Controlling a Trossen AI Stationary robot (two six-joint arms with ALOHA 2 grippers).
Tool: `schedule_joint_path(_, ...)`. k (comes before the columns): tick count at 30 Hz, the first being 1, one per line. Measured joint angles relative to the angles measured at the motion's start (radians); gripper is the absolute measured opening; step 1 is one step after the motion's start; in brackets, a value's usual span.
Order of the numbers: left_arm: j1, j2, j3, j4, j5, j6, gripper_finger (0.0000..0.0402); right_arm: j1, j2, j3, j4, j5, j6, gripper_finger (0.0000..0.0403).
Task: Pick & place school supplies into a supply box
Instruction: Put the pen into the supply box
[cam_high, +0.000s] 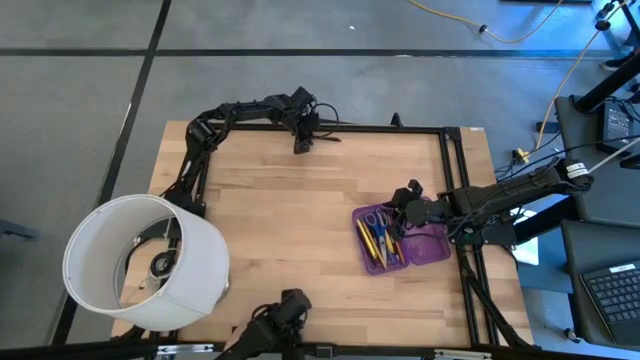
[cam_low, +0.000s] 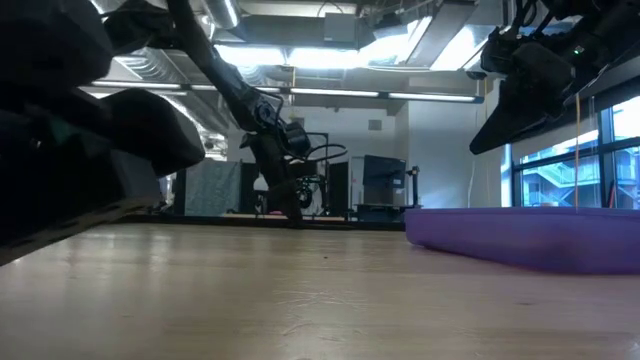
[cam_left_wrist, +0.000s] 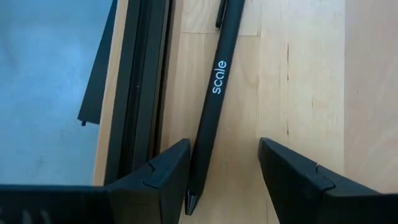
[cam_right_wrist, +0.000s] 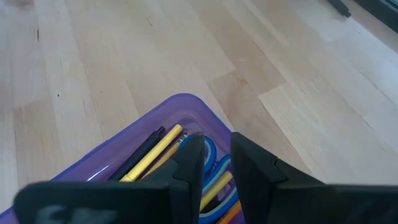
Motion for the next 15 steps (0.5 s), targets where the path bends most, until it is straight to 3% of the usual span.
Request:
schedule_joint_path(8, -0.002, 0.000, -0.002, 0.001, -0.035, 0.017, 0.0175, 0.000, 0.000, 0.000, 0.000, 0.000, -0.002, 0.0083)
schedule_joint_path(15, -0.023, -0.002, -0.002, -0.003, -0.092, 0.060, 0.0116, 0.000, 0.000, 0.000, 0.000, 0.000, -0.003, 0.0083)
